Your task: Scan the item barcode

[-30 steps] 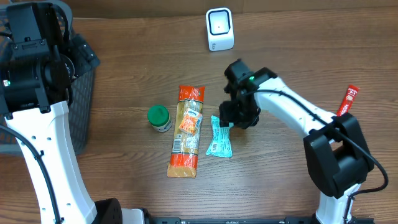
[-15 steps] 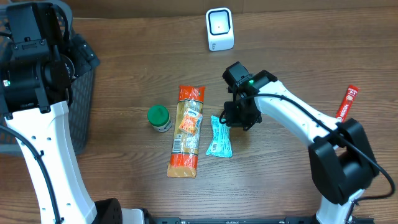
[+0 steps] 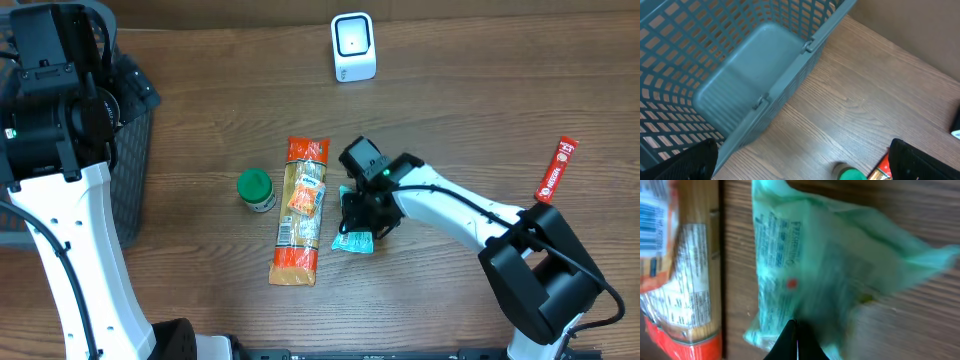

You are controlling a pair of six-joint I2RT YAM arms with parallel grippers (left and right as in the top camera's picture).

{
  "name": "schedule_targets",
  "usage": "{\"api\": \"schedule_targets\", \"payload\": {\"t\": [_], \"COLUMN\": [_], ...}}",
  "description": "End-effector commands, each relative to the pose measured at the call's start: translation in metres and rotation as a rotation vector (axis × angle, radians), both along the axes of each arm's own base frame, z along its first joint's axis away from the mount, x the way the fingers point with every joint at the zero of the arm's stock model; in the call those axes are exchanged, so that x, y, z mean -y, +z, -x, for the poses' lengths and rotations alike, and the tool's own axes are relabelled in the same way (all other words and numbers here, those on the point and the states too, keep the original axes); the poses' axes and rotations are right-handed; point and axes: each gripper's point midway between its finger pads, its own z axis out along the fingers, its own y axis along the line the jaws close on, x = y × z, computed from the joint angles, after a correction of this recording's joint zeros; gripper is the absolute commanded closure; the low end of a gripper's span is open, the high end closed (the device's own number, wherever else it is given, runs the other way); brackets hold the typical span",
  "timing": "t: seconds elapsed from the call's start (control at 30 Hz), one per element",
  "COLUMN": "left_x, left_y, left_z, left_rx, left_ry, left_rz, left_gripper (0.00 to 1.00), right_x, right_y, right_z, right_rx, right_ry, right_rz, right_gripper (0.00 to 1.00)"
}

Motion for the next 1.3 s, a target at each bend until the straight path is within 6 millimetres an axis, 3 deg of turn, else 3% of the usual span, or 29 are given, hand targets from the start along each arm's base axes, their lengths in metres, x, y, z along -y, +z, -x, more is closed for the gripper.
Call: {"api": "schedule_targets", "payload": {"t": [0.0,0.1,0.2,0.37,0.5,0.6,0.77,0.93,1.07,1.27], "left_x": [-0.004,-0.004,-0.004,-0.004,-0.003,-0.004,-0.004,-0.004,-0.004,-0.004], "left_y": [0.002,0.002,0.002,0.002,0.002,0.002,0.002,0.002,0.002,0.002], "left_z": [-0.001,-0.001,-0.001,-0.001,-0.001,-0.001,-0.001,-0.001,-0.001,-0.001], "left_rx": [0.000,-0.001,0.000,0.000,0.000,0.000,0.000,0.000,0.000,0.000], "left_ry": [0.006,0.005,0.006,0.006,0.005,0.006,0.006,0.006,0.006,0.006], "left_rz": [-0.015,-0.016,-0.015,-0.015,-0.015,-0.015,-0.015,-0.015,-0.015,-0.015], "left_gripper": [0.00,0.00,0.00,0.01,0.00,0.00,0.00,0.00,0.00,0.00], "right_x": [0.001,0.002,0.009,0.044,0.063,0.056,0.058,0.060,0.077,0.087], "right_y": [-0.006,-0.007,-0.004,0.010,0.015,0.019,0.021,0.048,0.064,0.052], "right_z": [0.008,0.008,-0.005,-0.041,-0.057,-0.053,-0.048,-0.047,-0.049,-0.037], "right_rx": [-0.024,-0.027,0.012,0.071,0.057,0.023,0.011,0.006,0.013,-0.033], "right_ry": [-0.044,-0.045,-0.069,-0.169,-0.218,-0.120,-0.087,-0.038,-0.046,-0.042], "right_rz": [-0.025,-0.027,0.003,0.108,0.087,-0.004,0.001,0.022,0.115,0.148], "right_gripper": [0.96,0.96,0.96,0.96,0.96,0.96,0.96,0.97,0.96,0.96]}}
